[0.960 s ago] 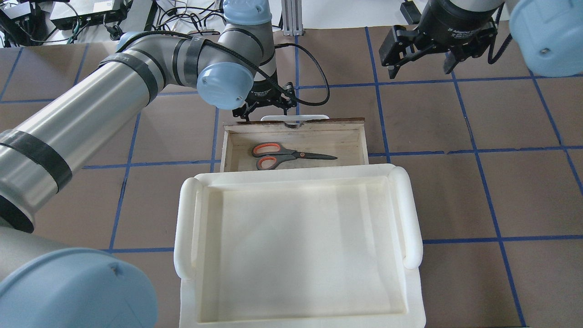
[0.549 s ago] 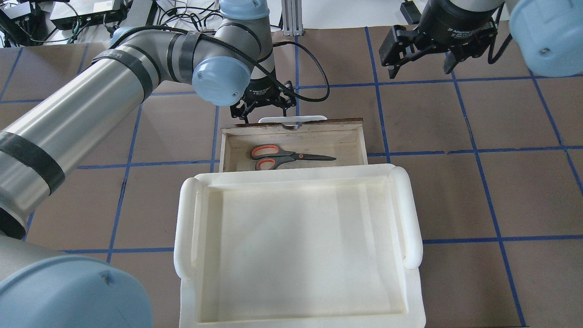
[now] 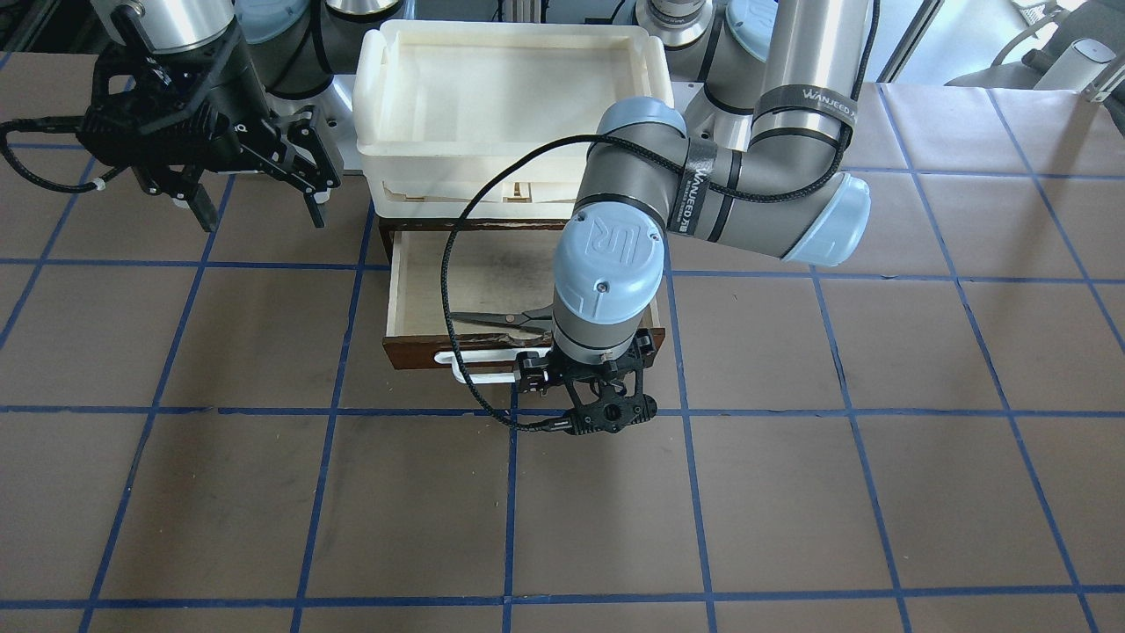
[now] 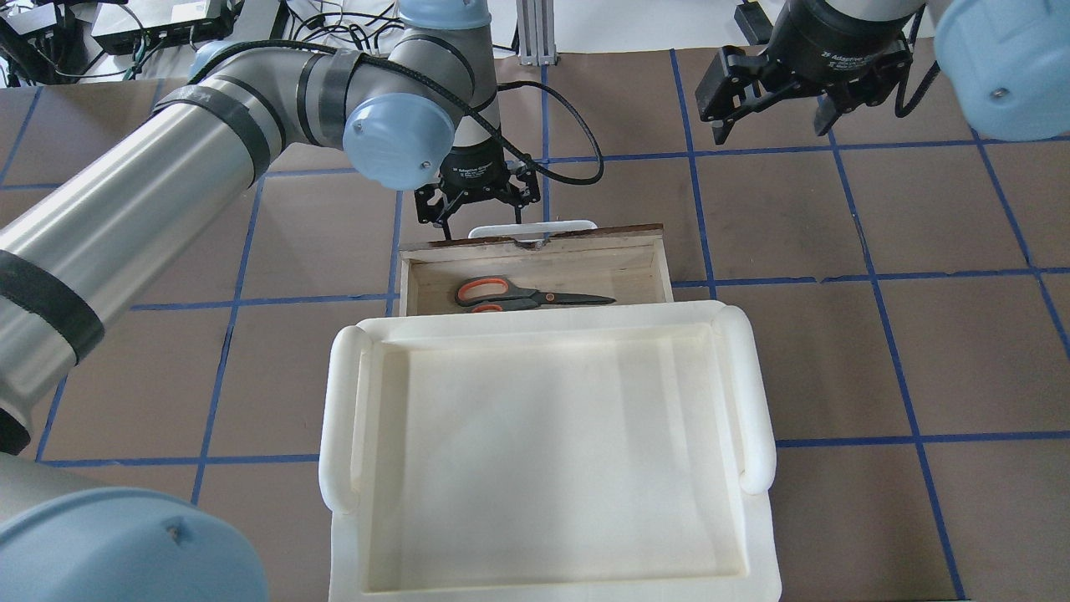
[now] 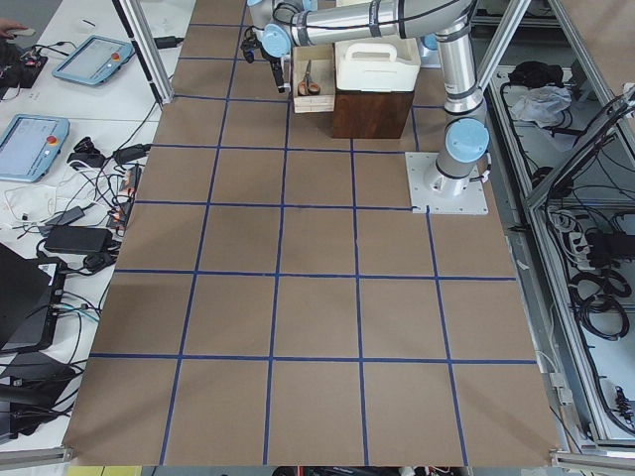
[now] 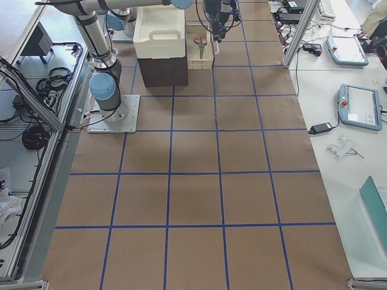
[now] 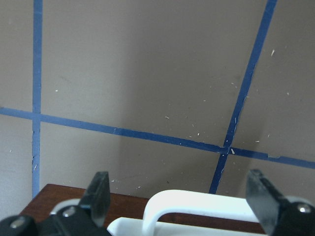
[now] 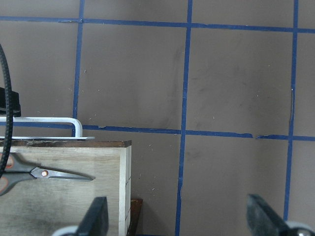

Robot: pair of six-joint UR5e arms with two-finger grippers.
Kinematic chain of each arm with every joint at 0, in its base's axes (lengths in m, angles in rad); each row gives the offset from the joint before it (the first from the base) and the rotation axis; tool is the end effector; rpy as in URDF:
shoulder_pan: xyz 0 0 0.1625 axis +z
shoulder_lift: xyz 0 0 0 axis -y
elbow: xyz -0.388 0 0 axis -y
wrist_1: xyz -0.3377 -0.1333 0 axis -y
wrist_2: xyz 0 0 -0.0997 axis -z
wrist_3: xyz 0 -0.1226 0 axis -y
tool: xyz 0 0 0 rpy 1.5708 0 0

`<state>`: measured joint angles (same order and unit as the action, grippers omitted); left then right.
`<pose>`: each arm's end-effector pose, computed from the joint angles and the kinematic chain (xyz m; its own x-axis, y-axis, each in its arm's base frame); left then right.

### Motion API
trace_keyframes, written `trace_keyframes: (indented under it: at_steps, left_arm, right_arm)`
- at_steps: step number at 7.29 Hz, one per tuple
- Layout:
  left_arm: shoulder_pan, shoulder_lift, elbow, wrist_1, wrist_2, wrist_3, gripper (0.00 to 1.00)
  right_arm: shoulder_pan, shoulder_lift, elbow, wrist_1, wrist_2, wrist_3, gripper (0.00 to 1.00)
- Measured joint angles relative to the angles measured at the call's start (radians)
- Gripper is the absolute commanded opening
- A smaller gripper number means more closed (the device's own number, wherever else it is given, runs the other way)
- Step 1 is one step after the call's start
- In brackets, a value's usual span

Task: Put scissors in drawer and close it
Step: 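Lower the left gripper behind the drawer front near the handle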

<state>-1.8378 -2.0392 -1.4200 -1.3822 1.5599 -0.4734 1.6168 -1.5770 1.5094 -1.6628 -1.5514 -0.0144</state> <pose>-0.2827 -0.5230 0.2688 -0.9781 -0.2025 -0.0490 -0.2070 0.9710 0.1194 0.1563 -0.4457 0.4681 -0.9979 -0.0633 -0.0169 -0.0598 0.9854 -0.1592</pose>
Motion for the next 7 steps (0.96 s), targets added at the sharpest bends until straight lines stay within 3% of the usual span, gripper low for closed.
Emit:
trace_keyframes:
  at_steps: [7]
  left_arm:
    - [-0.008,-0.058,0.03,0.008,-0.007,-0.089,1.0]
  right_arm:
    - [0.0,0.0,0.0,-0.003,0.001,0.003,1.0]
